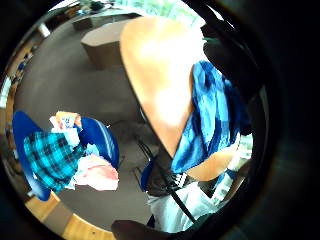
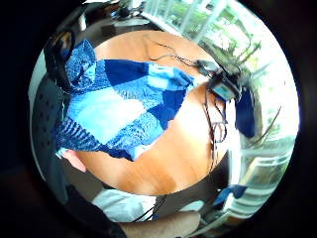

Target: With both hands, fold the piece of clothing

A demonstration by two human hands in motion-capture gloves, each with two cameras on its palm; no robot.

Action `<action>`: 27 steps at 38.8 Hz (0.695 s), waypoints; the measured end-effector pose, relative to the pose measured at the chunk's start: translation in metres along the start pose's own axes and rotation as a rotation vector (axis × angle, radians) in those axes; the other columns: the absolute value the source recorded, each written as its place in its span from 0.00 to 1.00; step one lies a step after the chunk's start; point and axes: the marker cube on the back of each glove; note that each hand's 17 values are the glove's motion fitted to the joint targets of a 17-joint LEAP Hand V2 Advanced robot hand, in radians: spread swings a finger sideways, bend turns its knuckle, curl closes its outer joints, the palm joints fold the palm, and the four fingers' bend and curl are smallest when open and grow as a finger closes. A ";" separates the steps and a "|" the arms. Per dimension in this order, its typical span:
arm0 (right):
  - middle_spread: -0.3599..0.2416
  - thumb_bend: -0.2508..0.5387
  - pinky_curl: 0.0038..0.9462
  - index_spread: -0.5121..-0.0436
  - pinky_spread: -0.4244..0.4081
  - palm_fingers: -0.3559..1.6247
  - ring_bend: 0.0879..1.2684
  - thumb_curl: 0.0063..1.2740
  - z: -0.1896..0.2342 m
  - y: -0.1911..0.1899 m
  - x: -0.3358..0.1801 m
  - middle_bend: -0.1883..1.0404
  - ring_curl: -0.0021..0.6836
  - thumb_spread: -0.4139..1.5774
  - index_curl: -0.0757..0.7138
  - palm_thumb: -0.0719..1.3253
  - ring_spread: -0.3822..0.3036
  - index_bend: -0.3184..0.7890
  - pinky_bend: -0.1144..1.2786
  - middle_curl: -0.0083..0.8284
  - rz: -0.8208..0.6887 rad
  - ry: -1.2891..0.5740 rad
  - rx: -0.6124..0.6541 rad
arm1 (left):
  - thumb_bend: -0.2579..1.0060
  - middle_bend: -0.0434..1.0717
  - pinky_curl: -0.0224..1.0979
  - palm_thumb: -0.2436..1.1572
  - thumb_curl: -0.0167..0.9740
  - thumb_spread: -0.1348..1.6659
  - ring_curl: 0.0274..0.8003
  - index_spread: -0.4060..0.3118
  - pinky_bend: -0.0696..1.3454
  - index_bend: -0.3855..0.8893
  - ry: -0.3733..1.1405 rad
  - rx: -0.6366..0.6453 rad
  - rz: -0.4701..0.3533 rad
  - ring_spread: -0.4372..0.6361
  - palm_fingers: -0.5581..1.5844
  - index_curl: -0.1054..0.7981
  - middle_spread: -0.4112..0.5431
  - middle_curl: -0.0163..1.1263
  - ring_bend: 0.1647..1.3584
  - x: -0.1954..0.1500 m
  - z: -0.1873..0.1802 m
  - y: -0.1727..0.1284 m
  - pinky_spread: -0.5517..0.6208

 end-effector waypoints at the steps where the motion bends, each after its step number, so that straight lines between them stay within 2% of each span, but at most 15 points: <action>1: 0.21 0.28 0.44 0.54 0.09 0.64 0.53 0.50 0.017 -0.005 -0.012 0.38 0.67 0.44 0.16 0.83 0.13 0.29 0.71 0.57 -0.024 0.015 -0.040 | 0.25 0.30 0.33 0.27 0.17 0.84 0.37 0.45 0.44 0.40 0.009 0.019 -0.011 0.62 0.43 0.48 0.48 0.35 0.39 -0.003 -0.006 0.003 0.72; 6: 0.19 0.28 0.43 0.52 0.09 0.64 0.52 0.51 0.090 -0.008 -0.056 0.37 0.67 0.42 0.14 0.84 0.11 0.29 0.70 0.57 -0.099 0.031 -0.216 | 0.27 0.32 0.33 0.31 0.19 0.86 0.37 0.45 0.43 0.40 0.028 0.056 -0.059 0.59 0.44 0.47 0.45 0.37 0.38 -0.021 -0.019 0.018 0.69; 10: 0.18 0.28 0.42 0.52 0.09 0.64 0.51 0.52 0.127 -0.002 -0.068 0.36 0.66 0.40 0.13 0.83 0.11 0.29 0.70 0.57 -0.128 0.016 -0.265 | 0.28 0.32 0.33 0.33 0.20 0.88 0.37 0.45 0.41 0.40 0.017 0.054 -0.069 0.56 0.45 0.47 0.43 0.37 0.38 -0.030 -0.015 0.018 0.67; 13: 0.18 0.28 0.42 0.51 0.09 0.63 0.51 0.53 0.147 0.006 -0.070 0.35 0.66 0.39 0.12 0.83 0.10 0.29 0.71 0.57 -0.206 -0.087 -0.273 | 0.28 0.32 0.33 0.34 0.21 0.89 0.37 0.44 0.41 0.40 0.010 0.055 -0.062 0.55 0.46 0.46 0.42 0.37 0.38 -0.028 -0.009 0.019 0.67; 17: 0.24 0.27 0.43 0.52 0.10 0.57 0.48 0.53 0.144 0.018 -0.063 0.29 0.66 0.42 0.13 0.81 0.10 0.31 0.72 0.55 -0.370 -0.351 -0.280 | 0.28 0.32 0.33 0.34 0.21 0.90 0.38 0.44 0.40 0.40 0.013 0.055 -0.024 0.54 0.46 0.46 0.41 0.38 0.37 -0.018 0.000 0.017 0.66; 20: 0.34 0.32 0.43 0.52 0.18 0.46 0.40 0.53 0.130 0.024 -0.041 0.25 0.63 0.50 0.18 0.83 0.21 0.39 0.70 0.52 -0.428 -0.485 -0.257 | 0.28 0.31 0.33 0.35 0.22 0.90 0.38 0.45 0.39 0.40 0.003 0.051 0.027 0.53 0.46 0.45 0.41 0.38 0.37 -0.008 0.009 0.014 0.65; 21: 0.35 0.34 0.42 0.52 0.22 0.42 0.36 0.53 0.122 0.027 -0.031 0.27 0.62 0.53 0.20 0.84 0.25 0.43 0.67 0.52 -0.426 -0.491 -0.240 | 0.28 0.31 0.33 0.35 0.22 0.90 0.38 0.45 0.39 0.40 -0.009 0.050 0.046 0.53 0.46 0.45 0.41 0.38 0.37 -0.005 0.013 0.013 0.65; 23: 0.38 0.35 0.42 0.53 0.25 0.42 0.34 0.53 0.099 0.034 -0.008 0.27 0.61 0.56 0.22 0.85 0.29 0.43 0.66 0.50 -0.392 -0.447 -0.199 | 0.28 0.30 0.32 0.35 0.22 0.91 0.38 0.44 0.39 0.40 -0.053 0.050 0.088 0.53 0.46 0.45 0.41 0.38 0.37 -0.001 0.022 0.010 0.65; 26: 0.41 0.37 0.39 0.51 0.29 0.43 0.32 0.53 0.066 0.046 0.028 0.28 0.56 0.60 0.24 0.86 0.33 0.42 0.65 0.48 -0.313 -0.309 -0.147 | 0.28 0.30 0.32 0.35 0.22 0.91 0.38 0.44 0.38 0.41 -0.153 0.061 0.146 0.53 0.46 0.45 0.41 0.38 0.36 0.014 0.029 0.016 0.66; 27: 0.40 0.37 0.38 0.50 0.30 0.44 0.30 0.53 0.058 0.047 0.039 0.29 0.54 0.62 0.26 0.86 0.33 0.45 0.63 0.48 -0.285 -0.259 -0.136 | 0.28 0.30 0.32 0.35 0.23 0.91 0.38 0.44 0.37 0.41 -0.186 0.067 0.162 0.53 0.47 0.45 0.40 0.38 0.36 0.021 0.030 0.019 0.66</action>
